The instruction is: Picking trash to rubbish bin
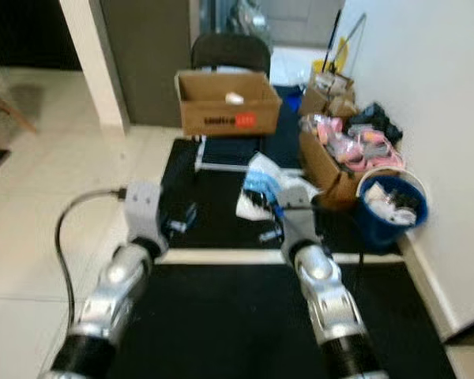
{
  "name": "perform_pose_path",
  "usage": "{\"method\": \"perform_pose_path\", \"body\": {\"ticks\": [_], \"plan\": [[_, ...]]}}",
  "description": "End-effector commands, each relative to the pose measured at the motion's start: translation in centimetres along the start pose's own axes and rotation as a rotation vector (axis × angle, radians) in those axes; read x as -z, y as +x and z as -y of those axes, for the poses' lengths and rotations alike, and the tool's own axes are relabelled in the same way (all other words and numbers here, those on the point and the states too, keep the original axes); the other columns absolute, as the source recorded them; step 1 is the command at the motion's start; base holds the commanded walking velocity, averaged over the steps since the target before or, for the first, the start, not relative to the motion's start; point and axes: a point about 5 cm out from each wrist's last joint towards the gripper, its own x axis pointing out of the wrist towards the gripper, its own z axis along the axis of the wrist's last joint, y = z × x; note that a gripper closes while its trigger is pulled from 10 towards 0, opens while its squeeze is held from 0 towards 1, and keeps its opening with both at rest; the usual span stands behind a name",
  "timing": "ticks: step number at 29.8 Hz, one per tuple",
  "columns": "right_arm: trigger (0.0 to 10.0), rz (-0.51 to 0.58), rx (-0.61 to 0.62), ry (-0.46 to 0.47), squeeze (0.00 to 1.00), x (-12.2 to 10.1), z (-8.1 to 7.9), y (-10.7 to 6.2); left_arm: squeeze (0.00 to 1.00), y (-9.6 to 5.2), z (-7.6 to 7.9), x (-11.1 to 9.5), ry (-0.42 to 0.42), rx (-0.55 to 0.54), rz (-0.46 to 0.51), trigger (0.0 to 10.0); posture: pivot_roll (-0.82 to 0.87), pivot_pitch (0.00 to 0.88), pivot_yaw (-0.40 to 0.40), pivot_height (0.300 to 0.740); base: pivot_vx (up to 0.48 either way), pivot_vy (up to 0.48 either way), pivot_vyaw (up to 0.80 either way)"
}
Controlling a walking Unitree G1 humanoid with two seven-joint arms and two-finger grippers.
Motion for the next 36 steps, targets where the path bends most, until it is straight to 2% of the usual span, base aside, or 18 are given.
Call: {"method": "perform_pose_path", "body": {"ticks": [1, 10, 20, 32, 35, 36], "plan": [[10.0, -0.001, -0.02, 0.018, 0.0, 0.4, -0.3, -0.1, 0.0, -0.3, -0.3, 0.8, 0.006, -0.011, -0.039, 10.0, -0.09, 0.063, -0.061, 0.74, 0.446, 0.0, 0.0], [10.0, -0.027, -0.016, 0.052, 0.0, 1.5, -0.4, -0.4, 0.0, -0.3, -0.5, 1.2, 0.024, -0.023, -0.072, 10.0, -0.09, 0.065, -0.056, 0.74, 0.449, 0.0, 0.0], [10.0, -0.037, -0.011, 0.061, 0.0, 2.0, -0.4, -0.4, 0.0, -0.3, -0.5, 1.3, 0.025, -0.024, -0.076, 10.0, -0.09, 0.06, -0.059, 0.74, 0.45, 0.0, -0.73], [10.0, -0.036, -0.05, 0.046, 0.0, 2.3, -1.1, -0.3, 0.0, -0.5, -0.6, 1.4, 0.029, -0.028, -0.075, 10.0, -0.08, 0.045, -0.059, 0.74, 0.447, 0.0, 0.0], [10.0, -0.043, -0.054, 0.043, 0.0, 2.5, -1.2, -0.3, 0.0, -0.6, -0.7, 1.6, 0.032, -0.03, -0.076, 10.0, -0.08, 0.041, -0.059, 0.74, 0.45, 0.0, 0.0], [10.0, -0.065, -0.051, 0.047, 0.0, 3.2, -1.1, -0.4, 0.0, -0.7, -0.8, 1.9, 0.033, -0.034, -0.085, 10.0, -0.08, 0.036, -0.061, 0.74, 0.45, 0.0, 0.0]]}}
